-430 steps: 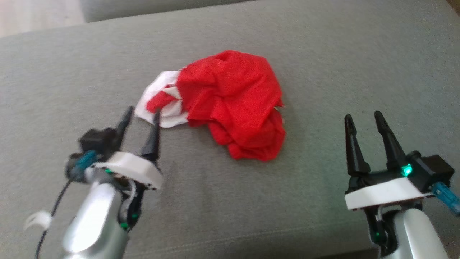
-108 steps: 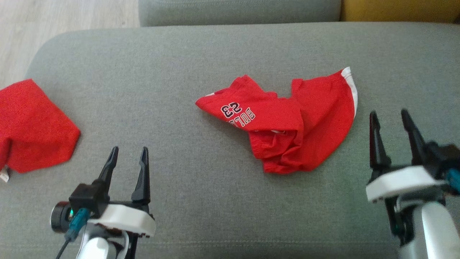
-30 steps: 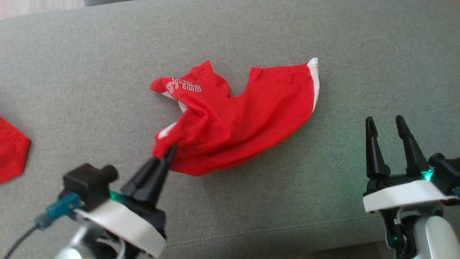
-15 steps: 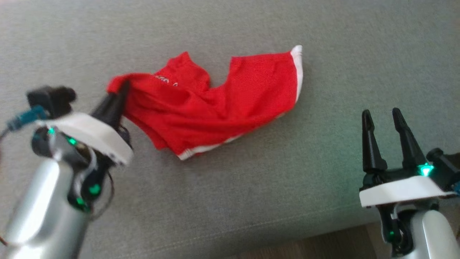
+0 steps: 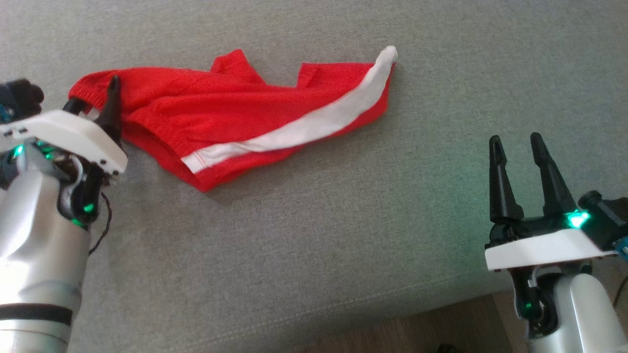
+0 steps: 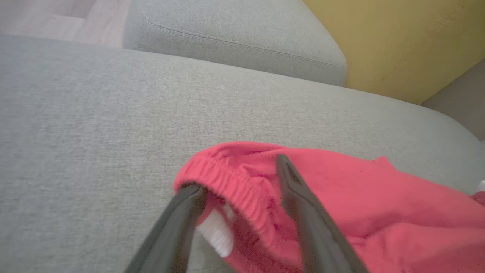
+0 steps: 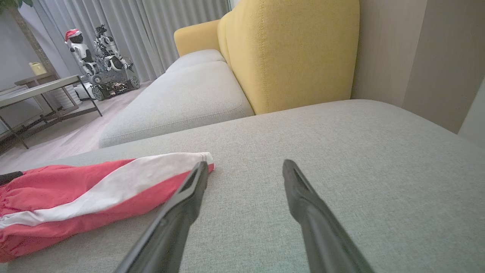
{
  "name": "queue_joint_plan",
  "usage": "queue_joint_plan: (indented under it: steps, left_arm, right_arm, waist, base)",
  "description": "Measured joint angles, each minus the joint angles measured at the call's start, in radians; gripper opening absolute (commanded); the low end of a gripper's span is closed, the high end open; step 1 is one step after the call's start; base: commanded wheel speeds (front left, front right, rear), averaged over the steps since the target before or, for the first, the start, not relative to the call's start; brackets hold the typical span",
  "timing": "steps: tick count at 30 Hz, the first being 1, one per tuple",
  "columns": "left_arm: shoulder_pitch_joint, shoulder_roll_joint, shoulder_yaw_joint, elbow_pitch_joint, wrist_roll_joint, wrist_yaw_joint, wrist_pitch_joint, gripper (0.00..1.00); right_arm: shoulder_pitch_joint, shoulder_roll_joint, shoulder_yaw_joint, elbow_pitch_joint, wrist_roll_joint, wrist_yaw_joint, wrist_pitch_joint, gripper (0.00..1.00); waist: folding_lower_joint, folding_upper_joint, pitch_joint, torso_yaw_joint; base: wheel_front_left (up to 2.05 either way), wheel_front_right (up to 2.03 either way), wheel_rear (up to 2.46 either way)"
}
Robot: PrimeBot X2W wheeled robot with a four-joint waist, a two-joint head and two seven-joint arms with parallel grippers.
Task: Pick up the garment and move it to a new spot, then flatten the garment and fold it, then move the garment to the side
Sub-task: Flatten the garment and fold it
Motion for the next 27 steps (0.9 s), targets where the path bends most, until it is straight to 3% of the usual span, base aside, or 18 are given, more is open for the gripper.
queue_joint_plan:
  steps: [7,14,19,27]
  left_arm:
    - [0.017,-0.013,-0.03,0.079,0.084,0.031,-0.197,1.0]
    - [0.182,-0.042,-0.048,0.036,0.092,0.036,-0.254,1.0]
    - [0.302,-0.046,-0.032,-0.103,0.121,0.099,-0.269,1.0]
    - [0.498,-0.084,0.033,-0.506,0.281,0.196,-0.27,1.0]
  right_arm:
    - [-0.008,0.0,0.008,0.02,0.0,0.0,-0.008,1.0]
    - [-0.007,0.0,-0.003,0.021,-0.012,0.0,0.002,1.0]
    - [0.002,0.0,-0.019,0.016,-0.03,0.0,0.019,1.0]
    - [0.014,0.0,-0.034,-0.006,-0.068,0.0,0.044,1.0]
  waist:
    - [0.0,0.0,-0.026,0.024]
    - [0.0,0.0,-0.06,0.071]
    - [-0.0001,0.0,-0.091,0.109]
    - [-0.0001,0.0,-0.141,0.155]
  base:
    - [0.0,0.0,0.0]
    - [0.0,0.0,0.0]
    - [0.0,0.0,0.0]
    - [0.0,0.0,0.0]
